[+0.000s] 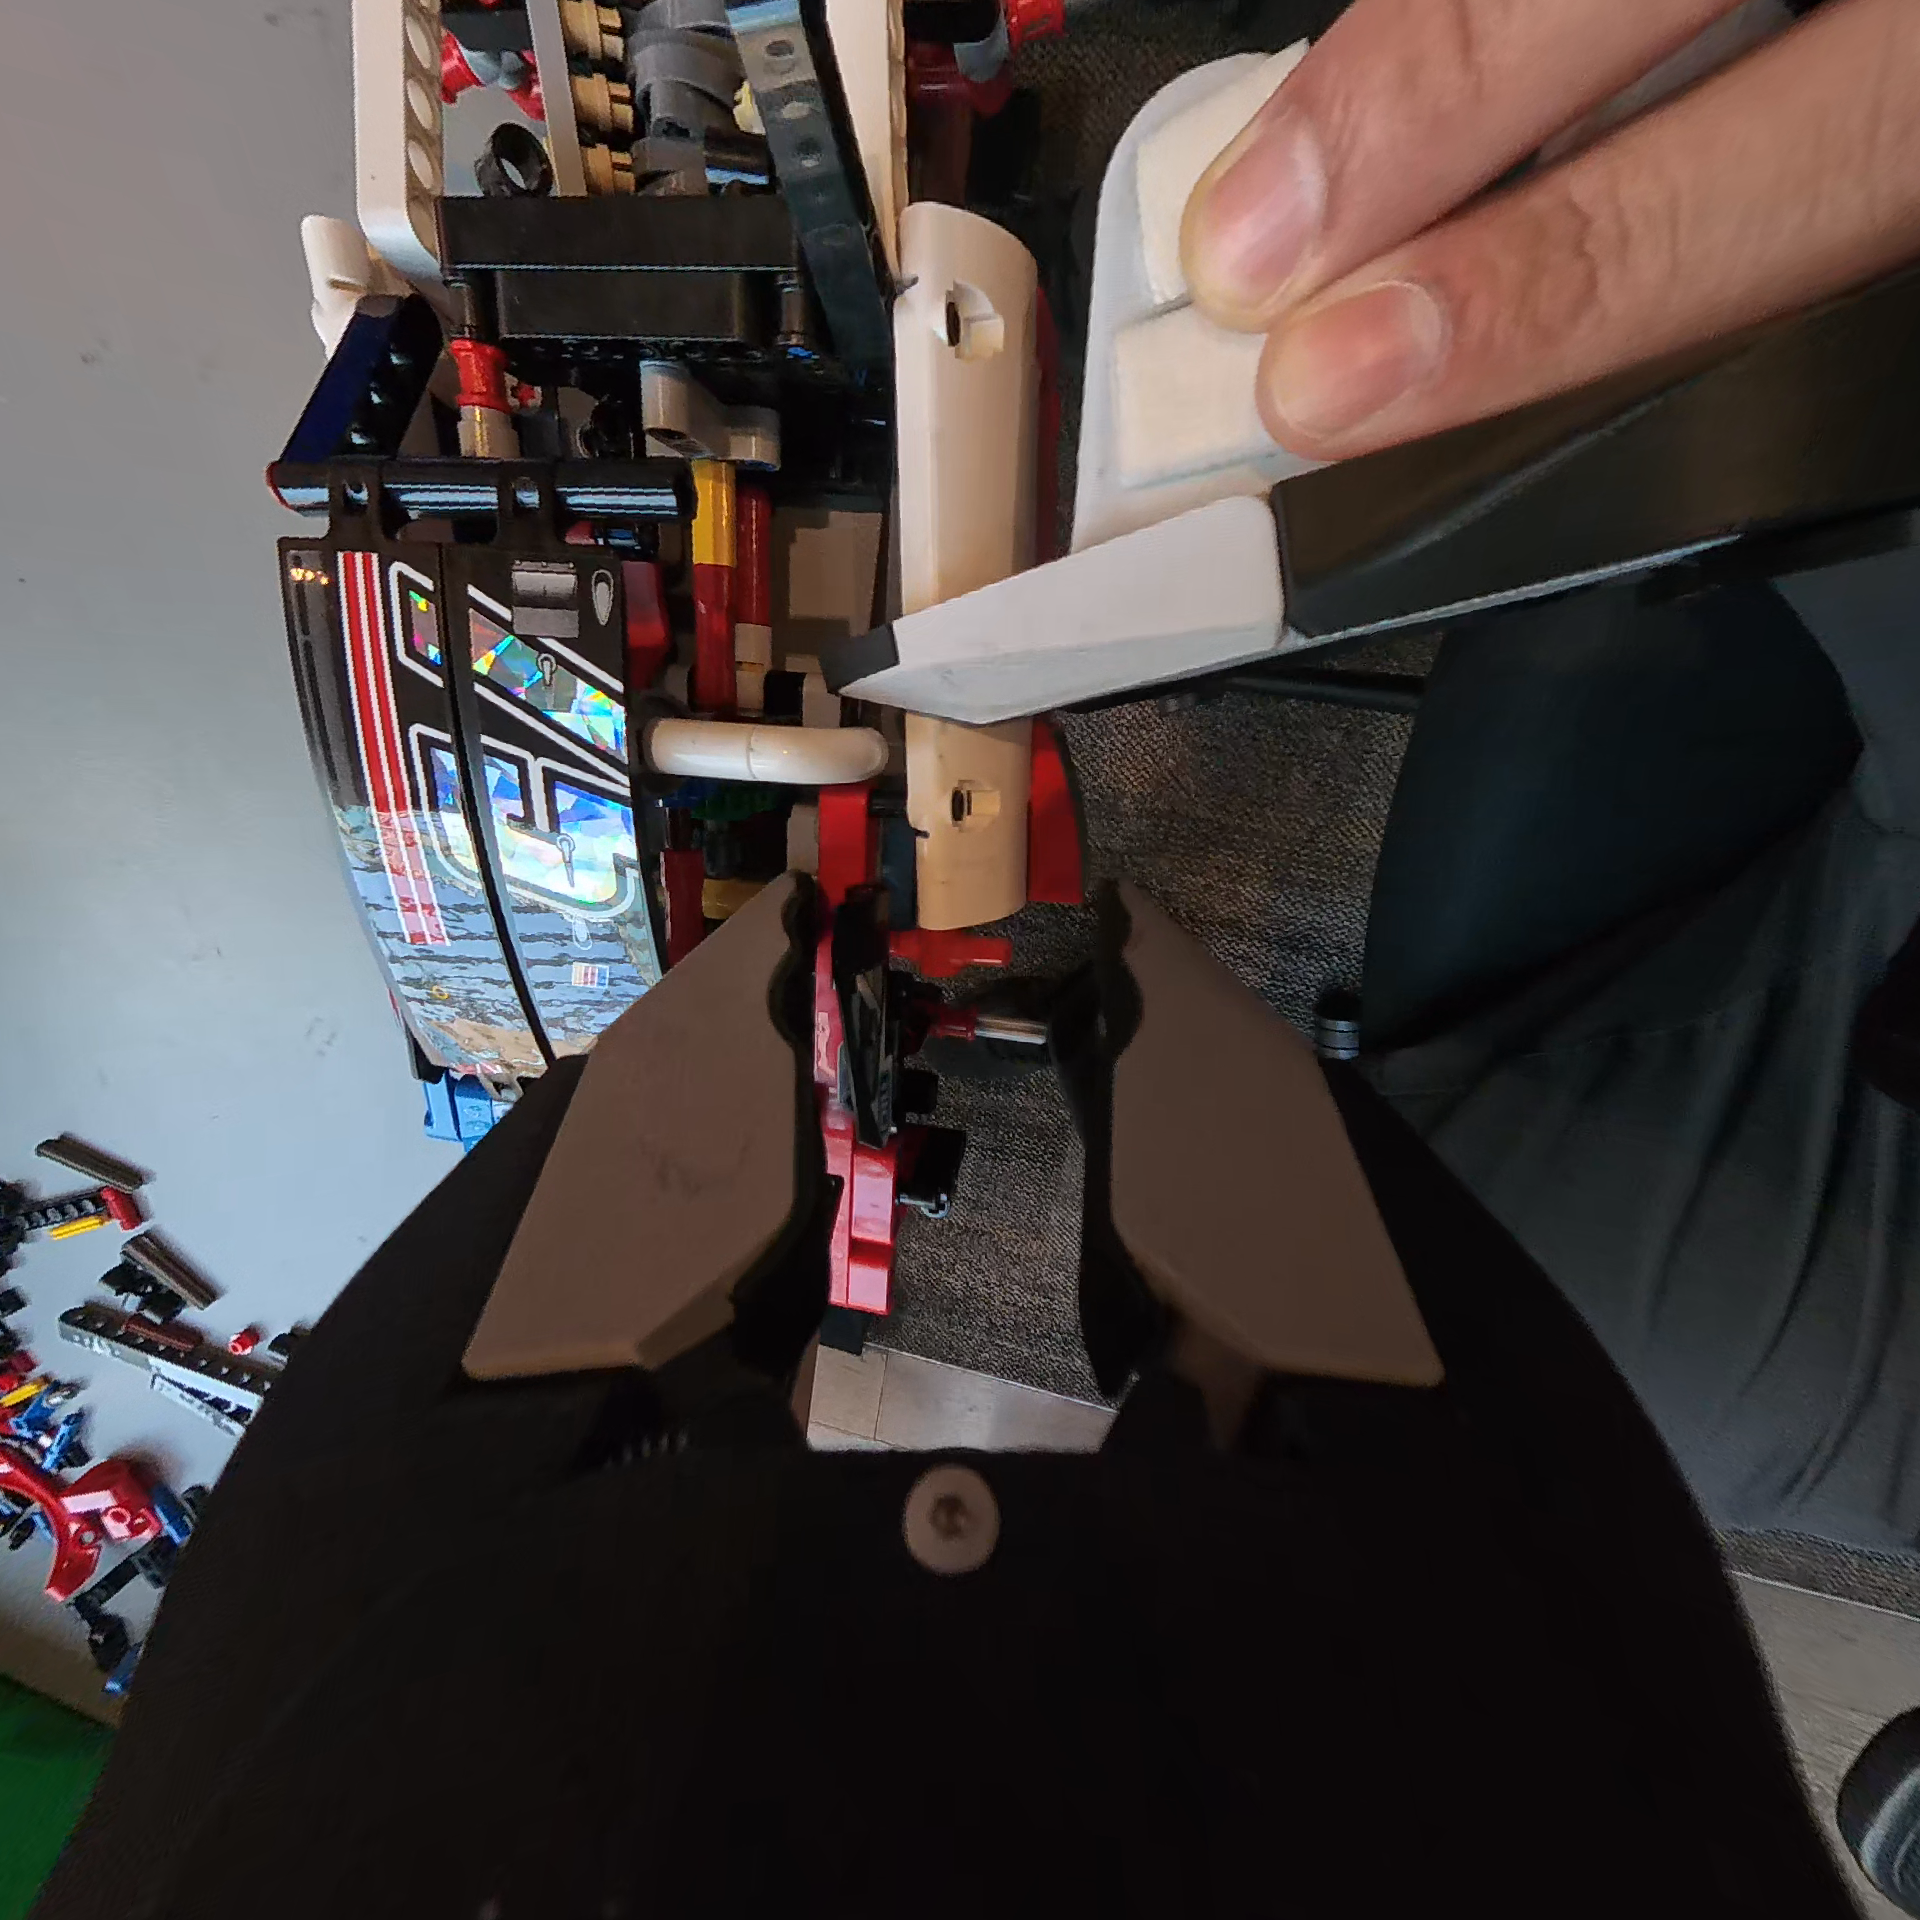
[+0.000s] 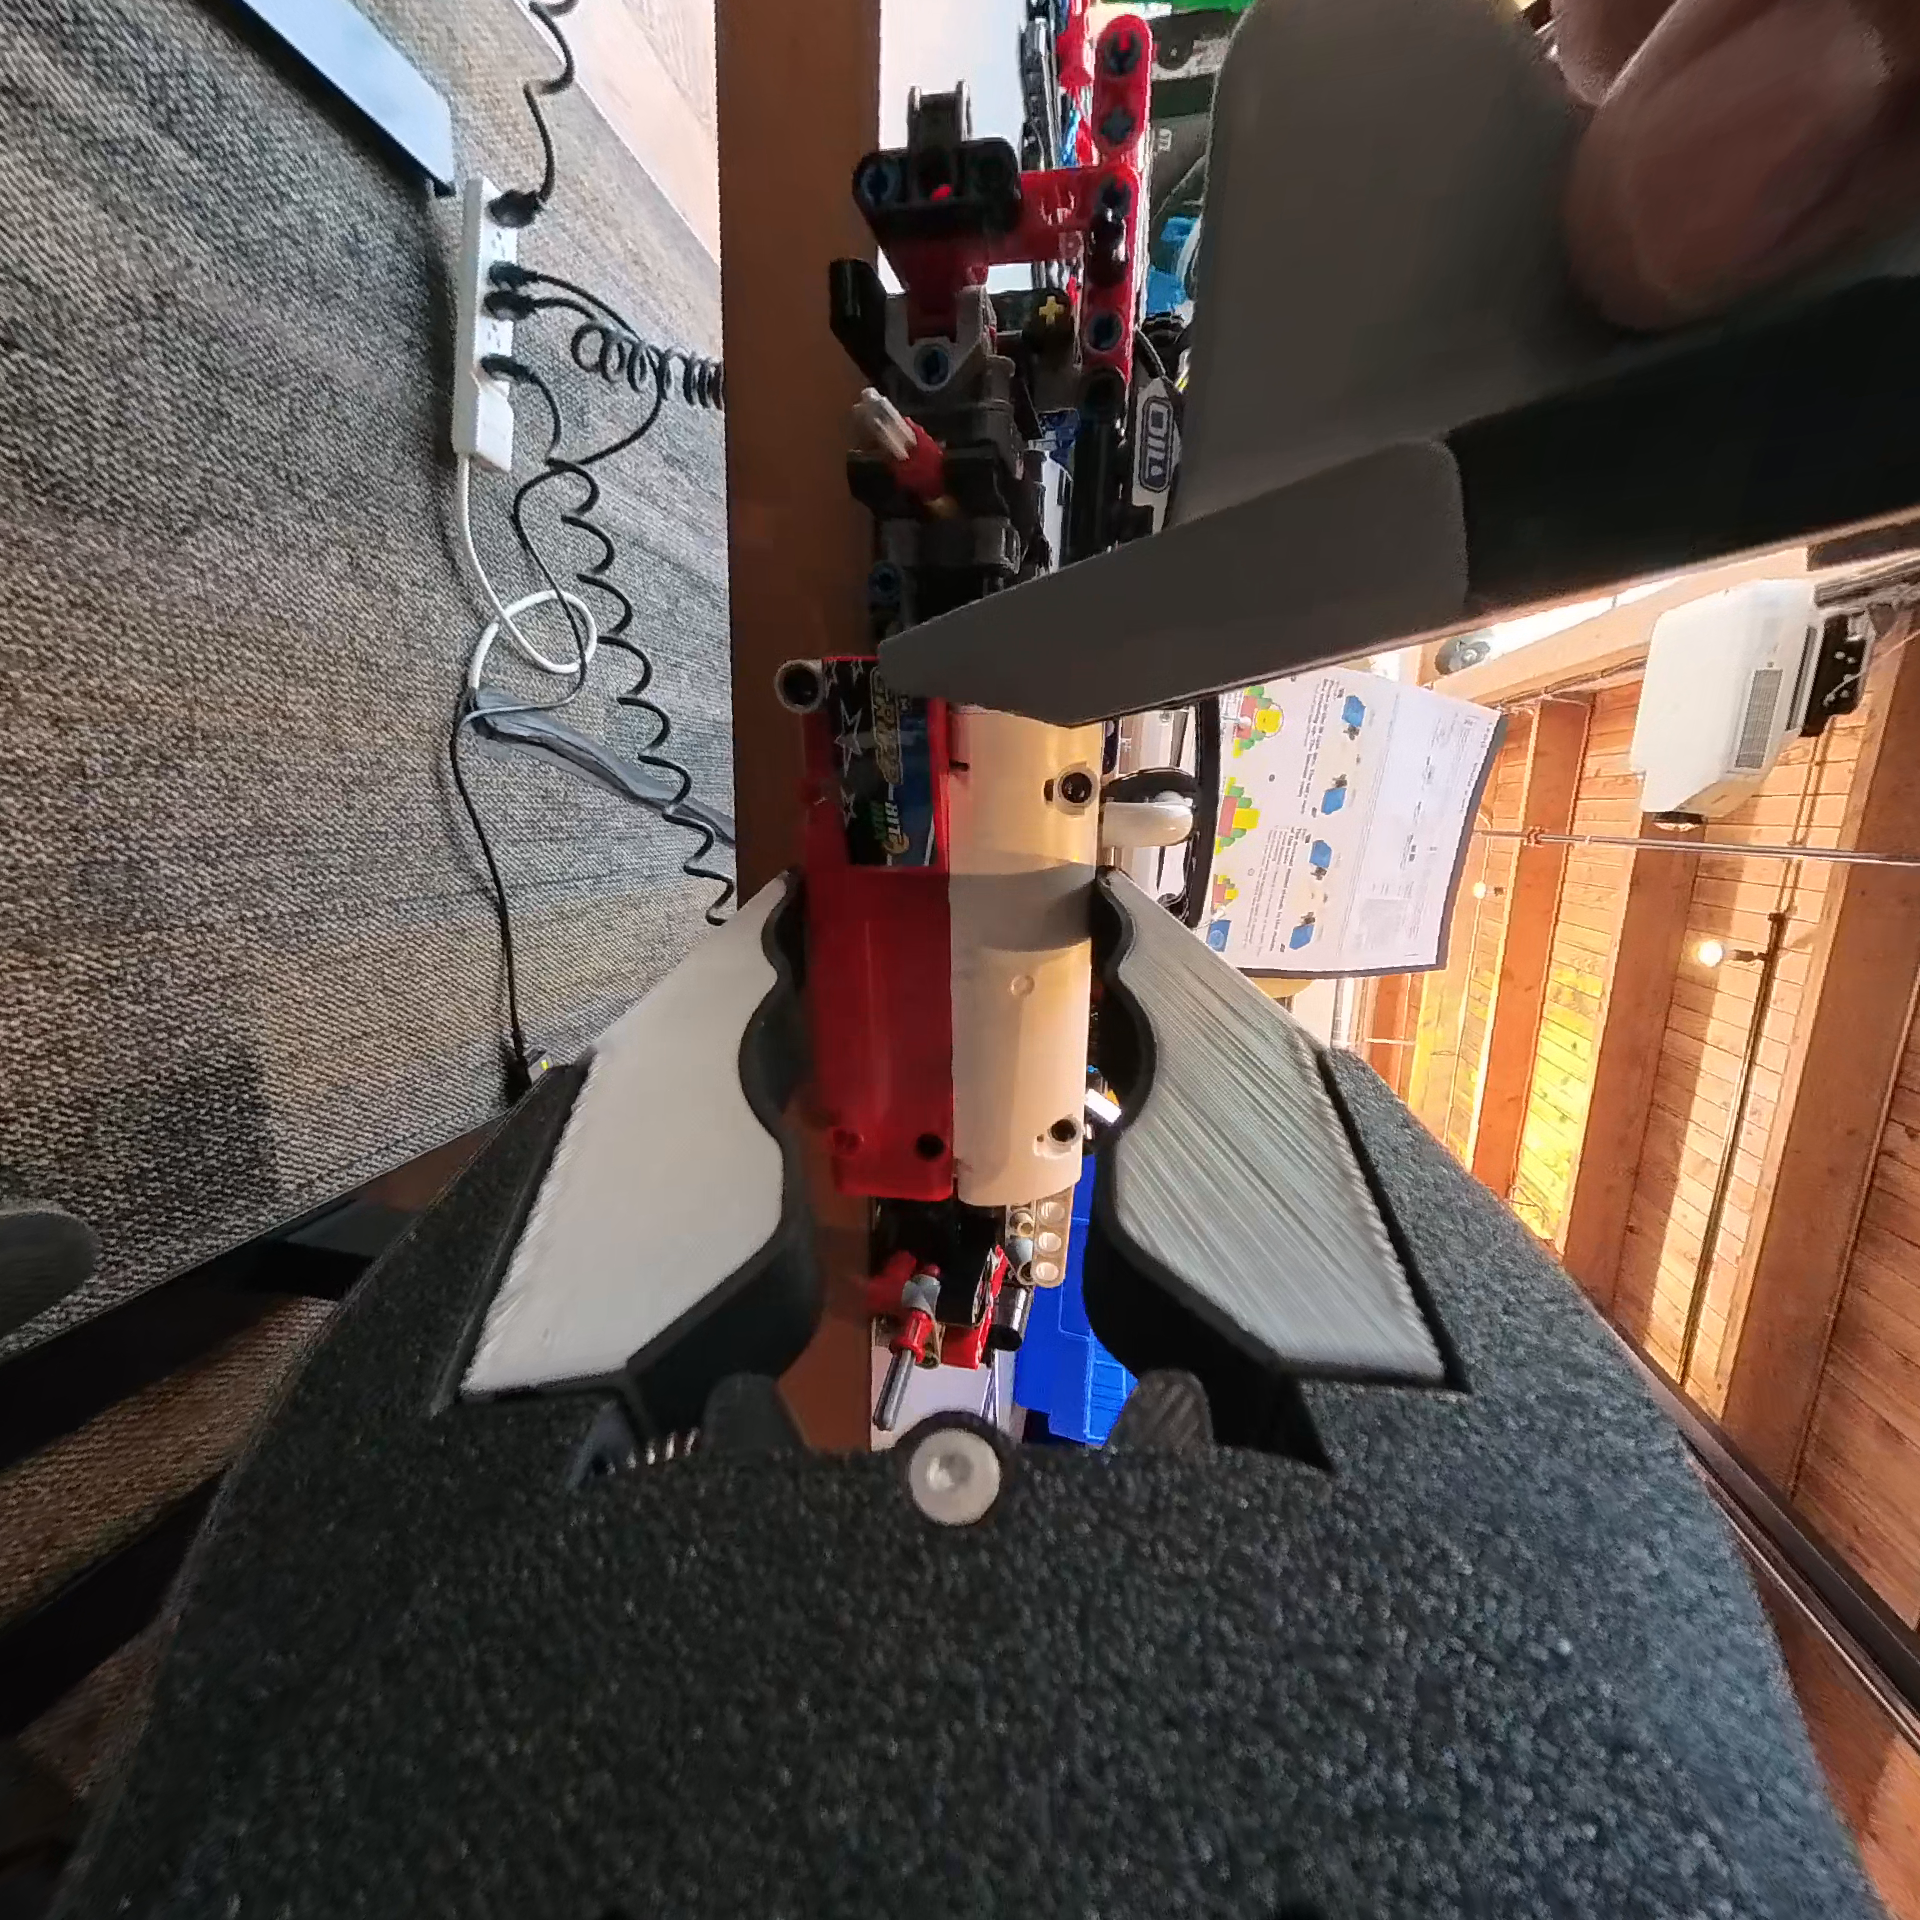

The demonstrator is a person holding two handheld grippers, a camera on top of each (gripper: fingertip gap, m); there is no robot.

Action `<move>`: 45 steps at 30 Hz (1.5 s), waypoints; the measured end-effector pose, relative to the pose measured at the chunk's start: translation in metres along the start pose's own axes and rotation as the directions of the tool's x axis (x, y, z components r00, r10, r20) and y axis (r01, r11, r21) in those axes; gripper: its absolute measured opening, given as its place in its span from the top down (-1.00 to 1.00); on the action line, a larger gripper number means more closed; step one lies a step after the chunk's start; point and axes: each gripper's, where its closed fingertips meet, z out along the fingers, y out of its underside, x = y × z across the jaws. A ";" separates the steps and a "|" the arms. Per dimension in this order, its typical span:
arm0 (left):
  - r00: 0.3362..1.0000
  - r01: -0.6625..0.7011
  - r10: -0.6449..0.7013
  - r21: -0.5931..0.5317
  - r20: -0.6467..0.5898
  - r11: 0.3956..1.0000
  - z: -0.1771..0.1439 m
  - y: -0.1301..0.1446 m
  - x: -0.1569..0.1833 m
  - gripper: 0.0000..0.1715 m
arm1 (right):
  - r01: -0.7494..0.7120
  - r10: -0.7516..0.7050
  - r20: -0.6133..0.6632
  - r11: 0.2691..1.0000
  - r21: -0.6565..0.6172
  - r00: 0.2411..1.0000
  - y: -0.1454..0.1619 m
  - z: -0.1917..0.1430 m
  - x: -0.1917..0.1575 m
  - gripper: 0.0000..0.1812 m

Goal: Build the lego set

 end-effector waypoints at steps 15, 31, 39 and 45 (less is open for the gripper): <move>1.000 0.007 -0.008 -0.091 -0.009 0.996 -0.003 0.008 -0.001 0.37 | -0.017 0.017 0.013 0.999 -0.047 1.000 0.002 0.003 0.002 0.39; 0.997 0.002 0.004 -0.075 0.073 0.997 -0.001 0.010 -0.013 0.64 | -0.040 0.040 0.010 0.997 -0.070 0.999 0.000 0.006 0.000 0.42; 0.994 0.101 -0.101 -0.022 0.037 0.995 -0.003 0.006 -0.016 0.65 | -0.026 0.024 -0.019 0.997 -0.076 1.000 0.003 0.012 0.006 0.44; 0.994 0.079 -0.078 -0.016 0.082 0.997 -0.003 0.006 -0.018 0.65 | -0.007 0.004 -0.050 0.997 -0.071 0.999 0.004 0.015 0.006 0.44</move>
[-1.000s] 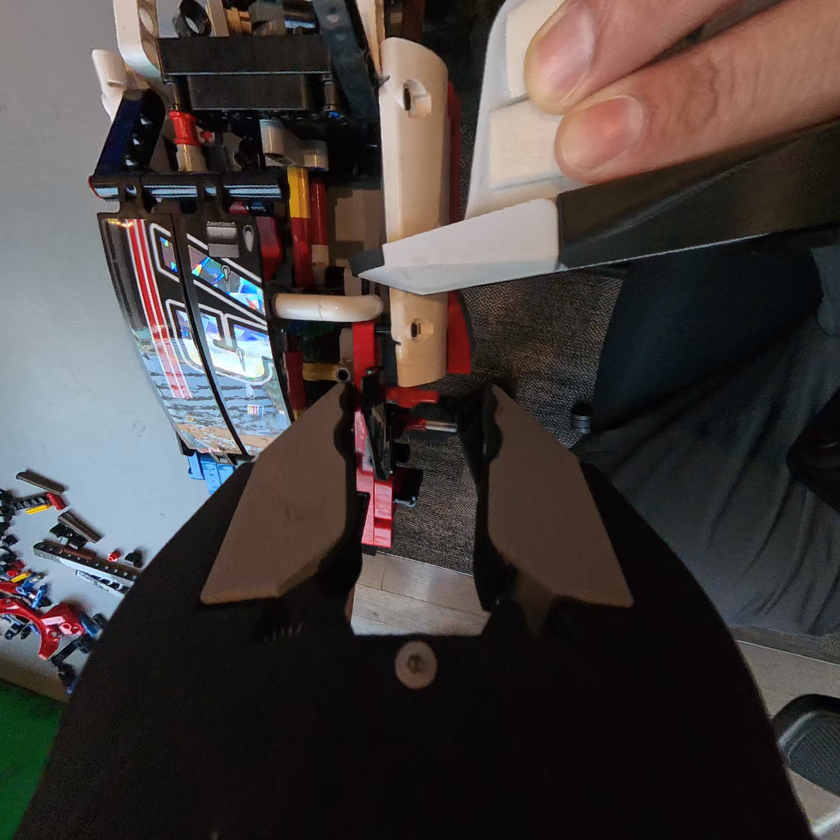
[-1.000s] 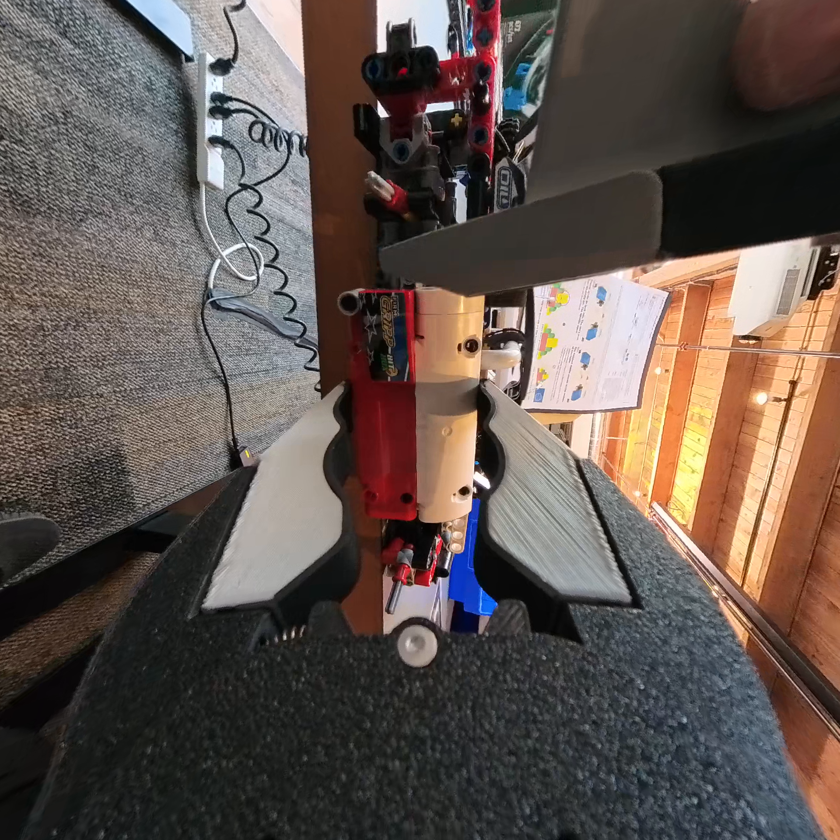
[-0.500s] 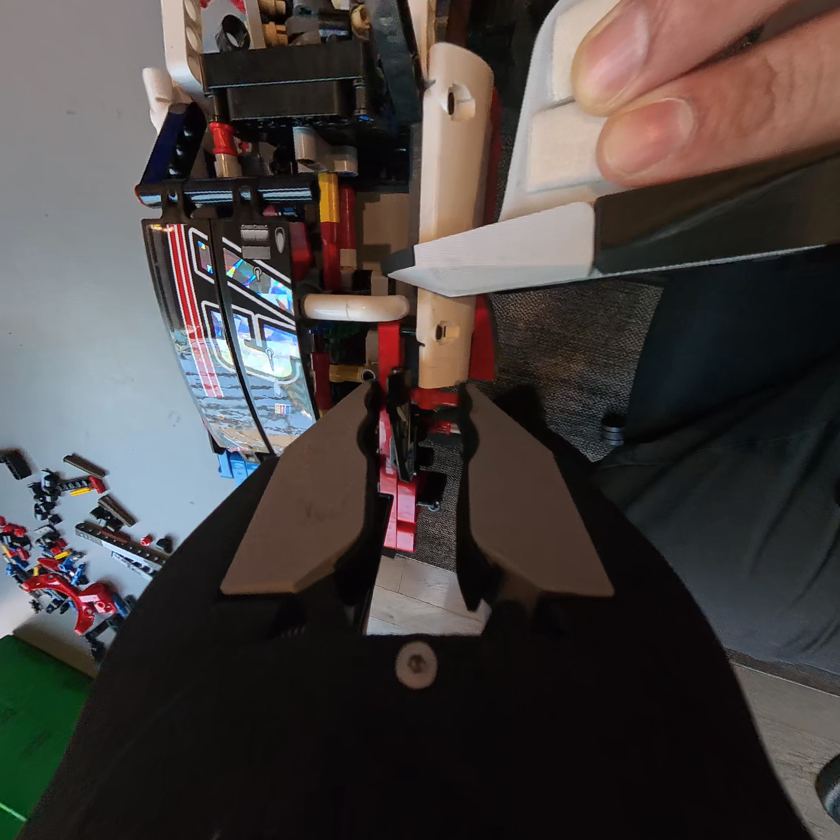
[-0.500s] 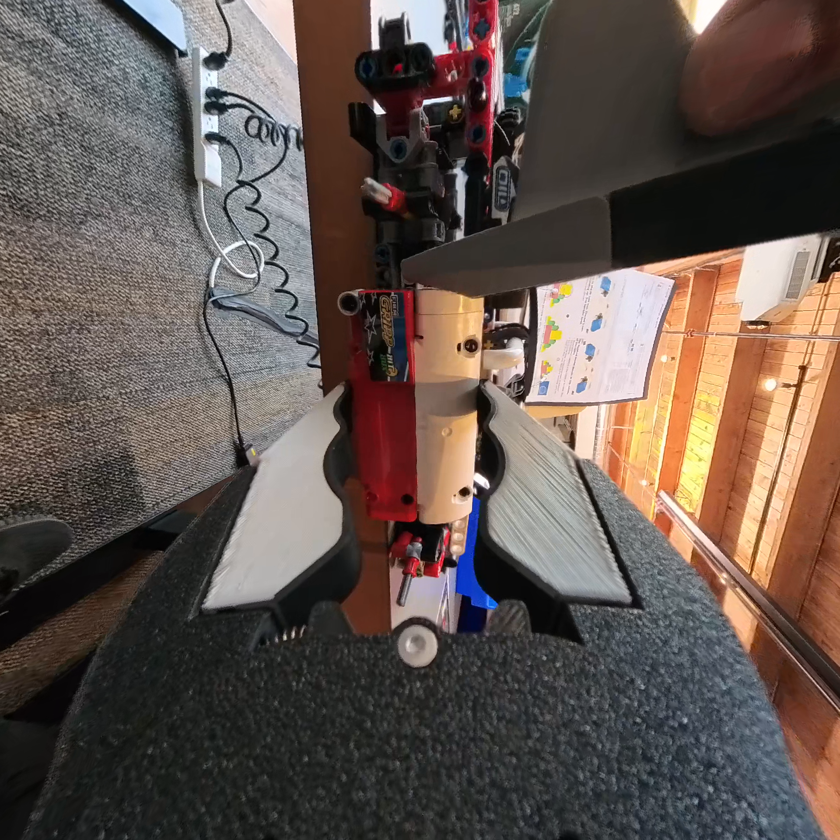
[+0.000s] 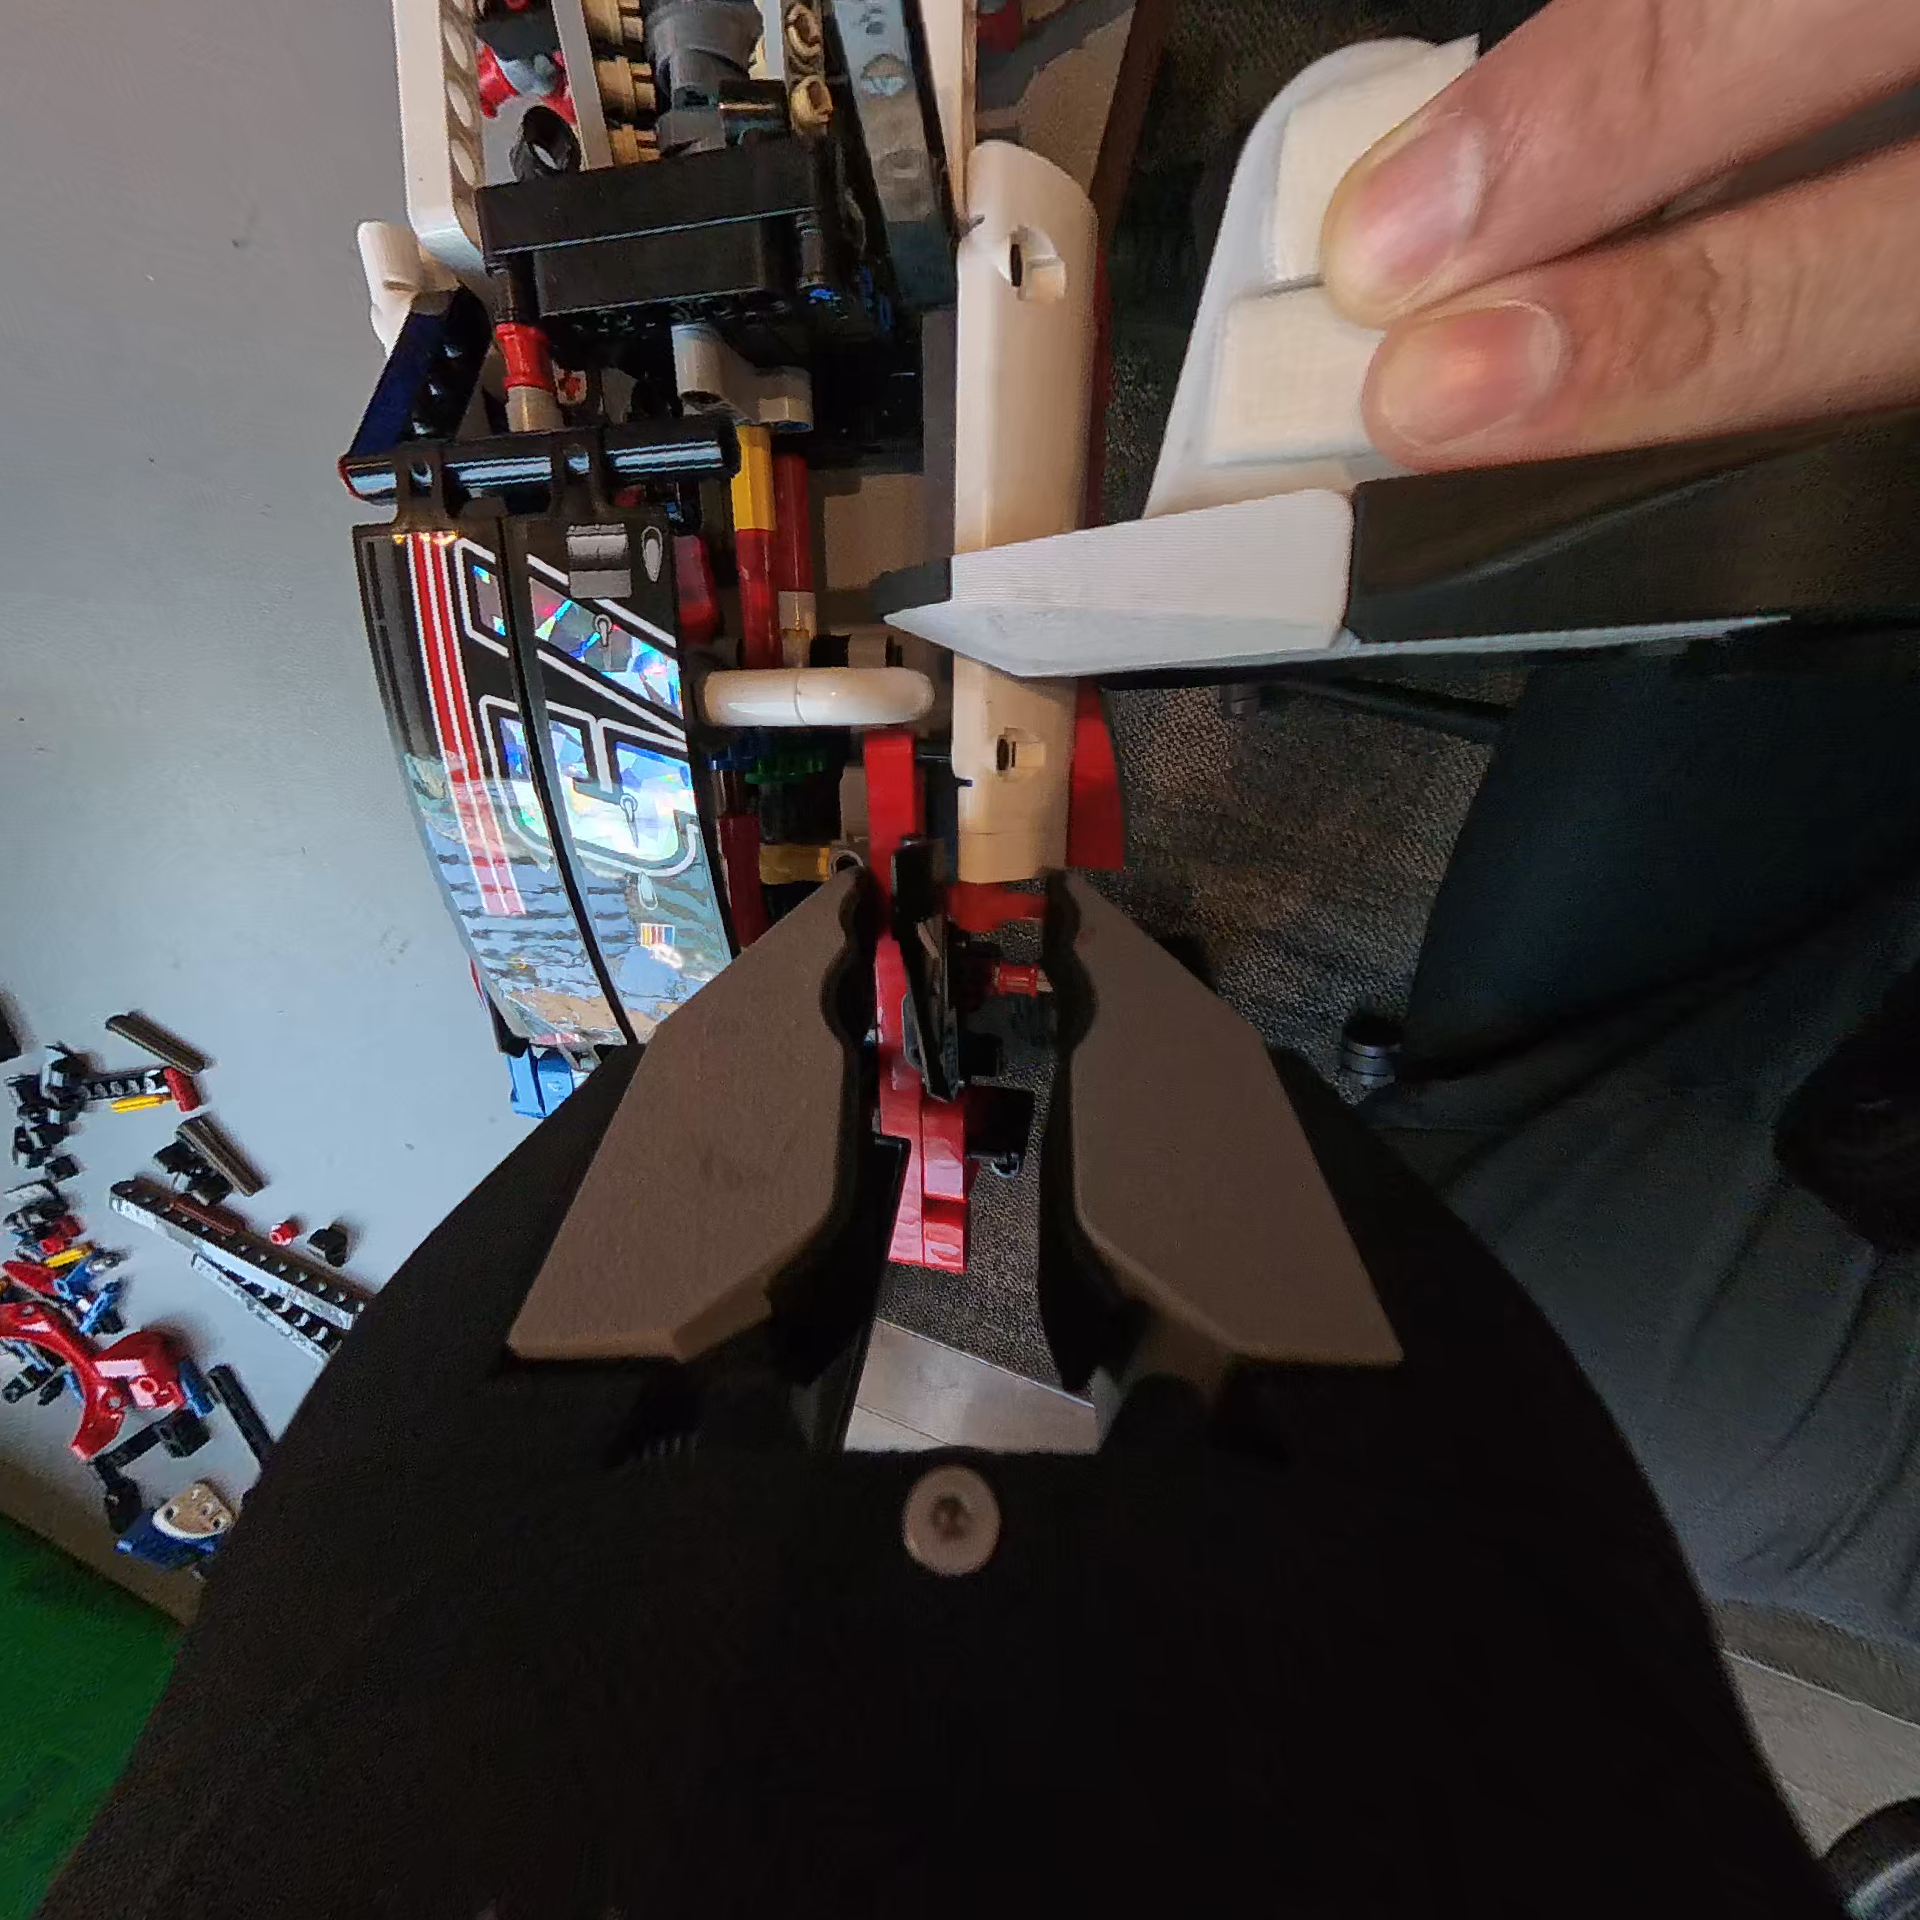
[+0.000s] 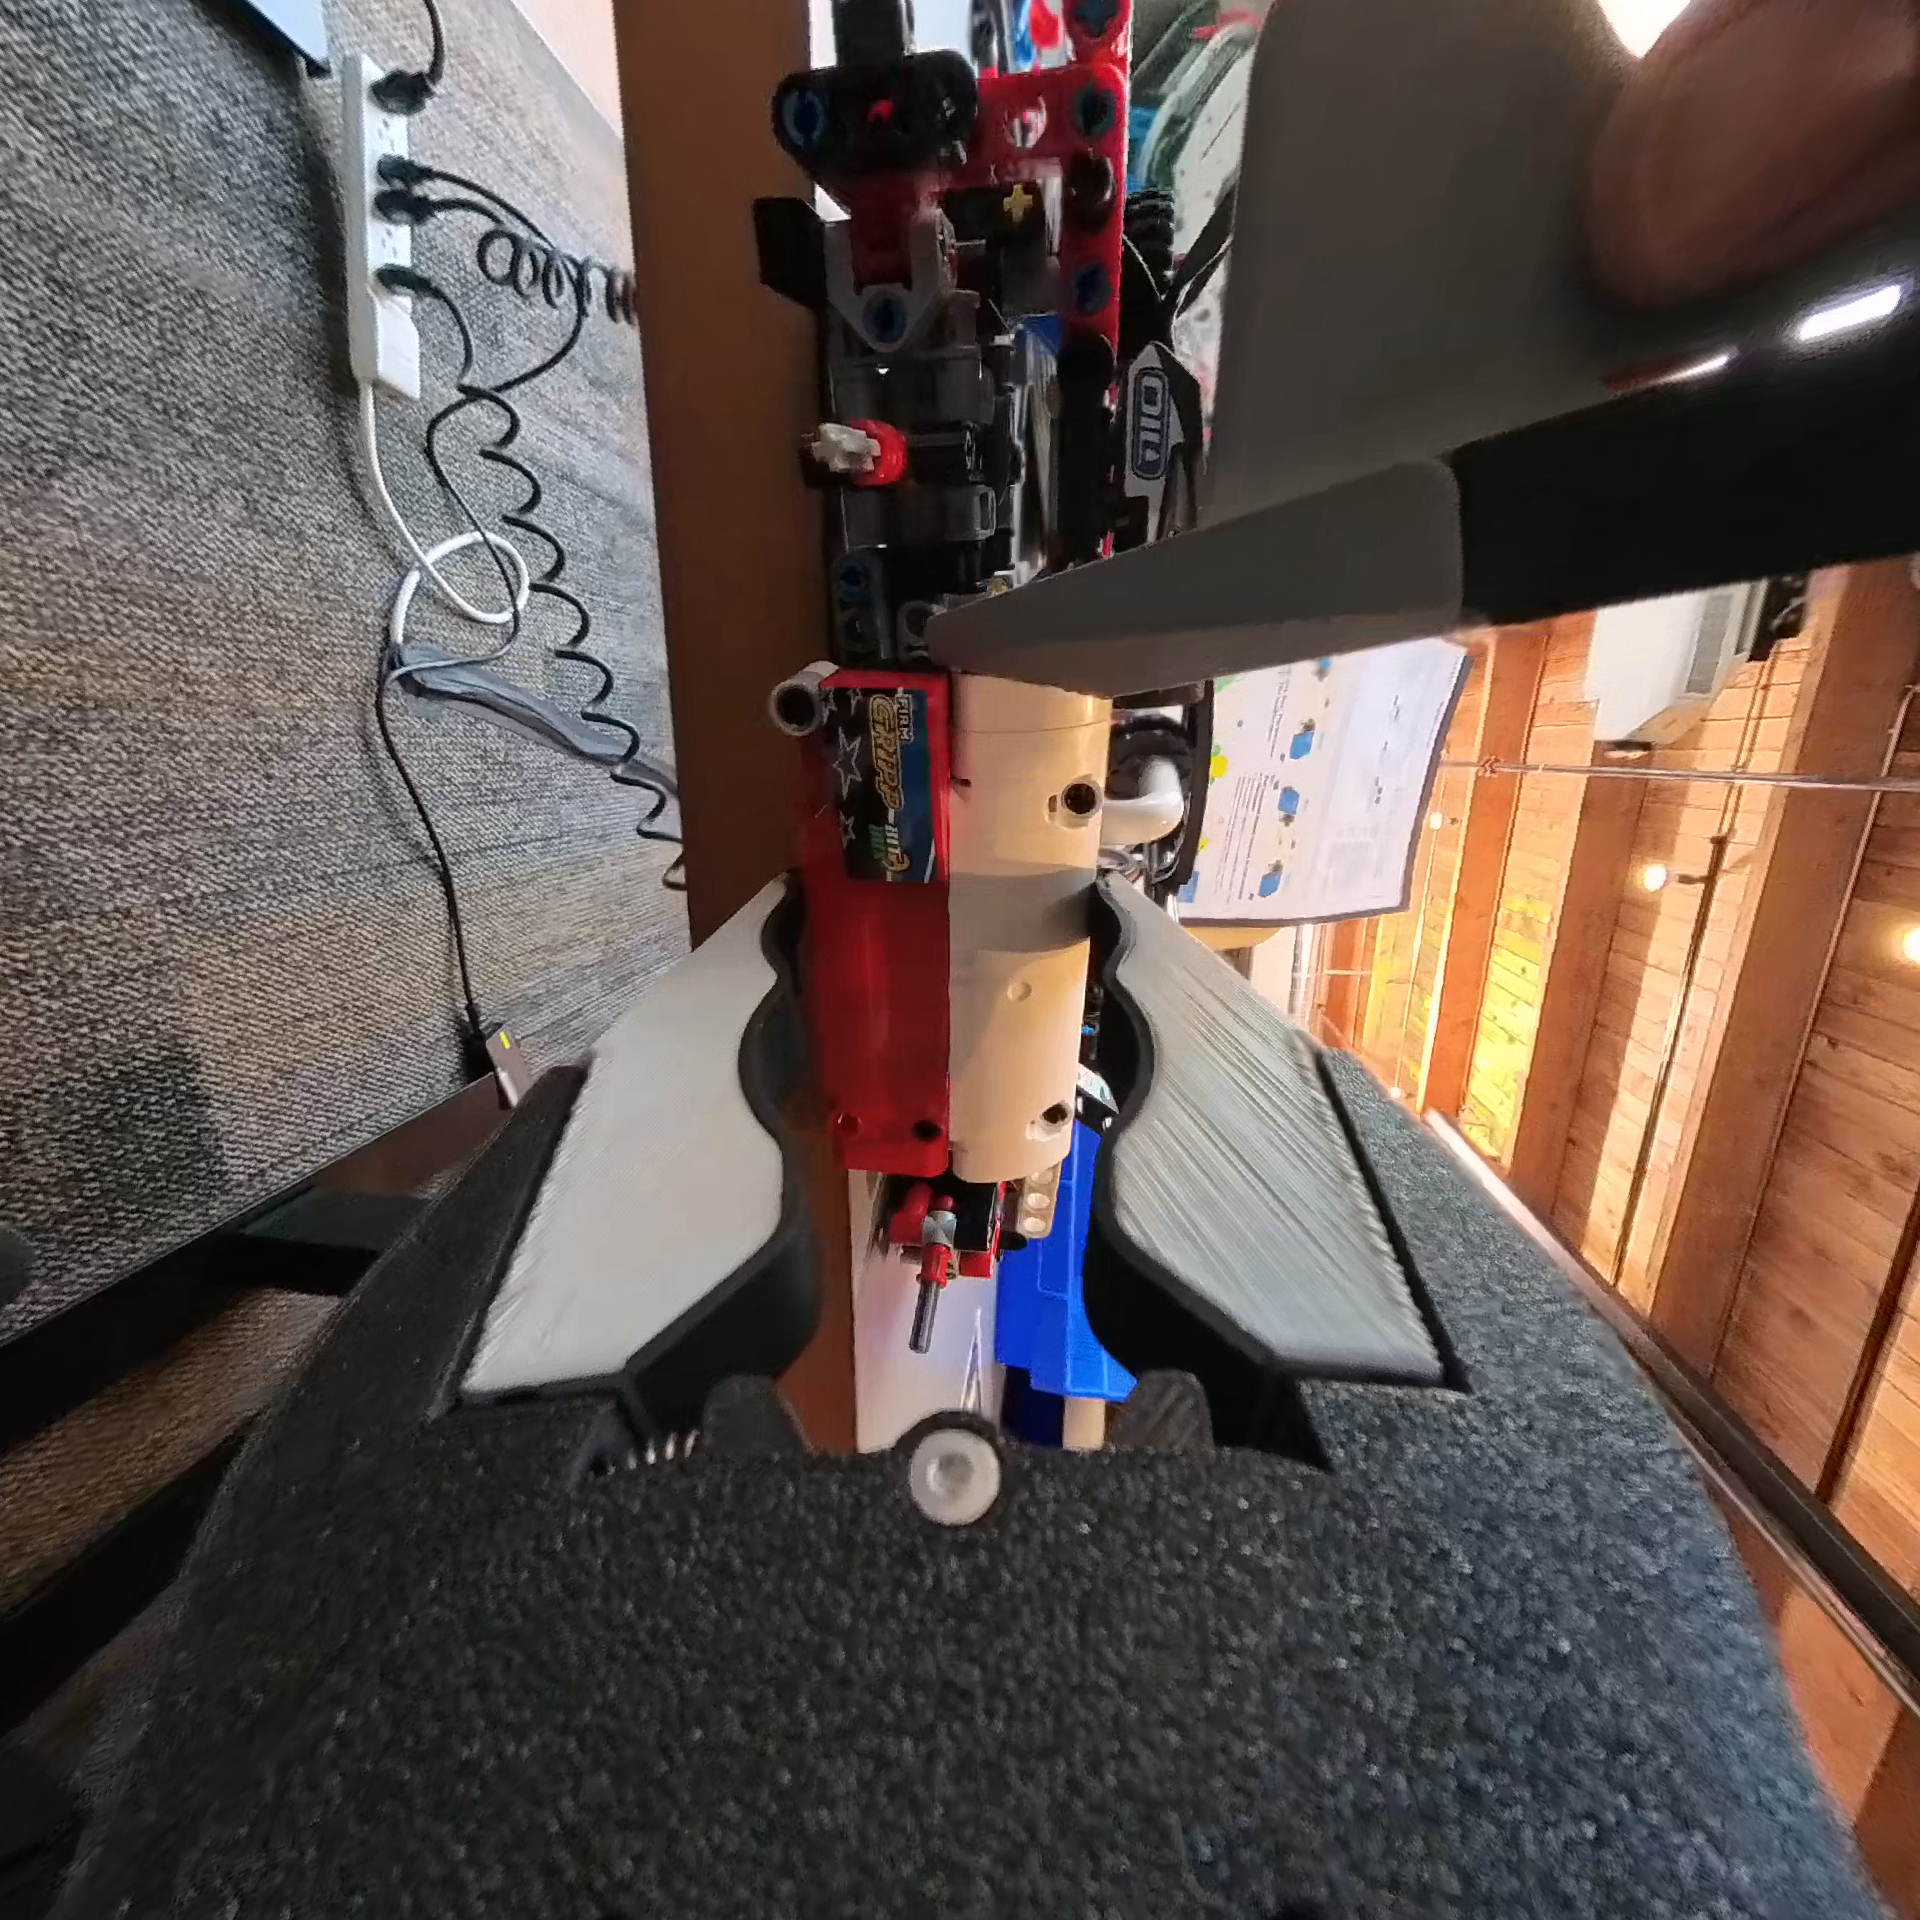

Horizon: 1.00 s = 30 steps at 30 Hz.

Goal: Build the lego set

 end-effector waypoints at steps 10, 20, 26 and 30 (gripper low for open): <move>1.000 0.006 -0.006 0.002 0.017 1.000 -0.002 0.002 0.000 0.67 | 0.034 -0.034 0.000 0.999 0.005 0.999 -0.001 0.003 0.001 0.45; 1.000 0.023 -0.023 -0.022 0.006 0.999 -0.002 0.003 -0.001 0.64 | 0.021 -0.021 0.025 1.000 0.005 0.999 -0.003 0.003 0.000 0.44; 0.999 0.022 -0.023 -0.036 -0.040 0.999 -0.004 0.007 -0.001 0.63 | 0.015 -0.016 0.026 1.000 0.003 1.000 -0.006 0.004 0.000 0.44; 0.999 0.031 -0.032 -0.051 -0.031 0.998 -0.003 0.008 -0.004 0.64 | 0.016 -0.014 0.047 0.999 -0.031 0.999 -0.005 0.006 0.000 0.43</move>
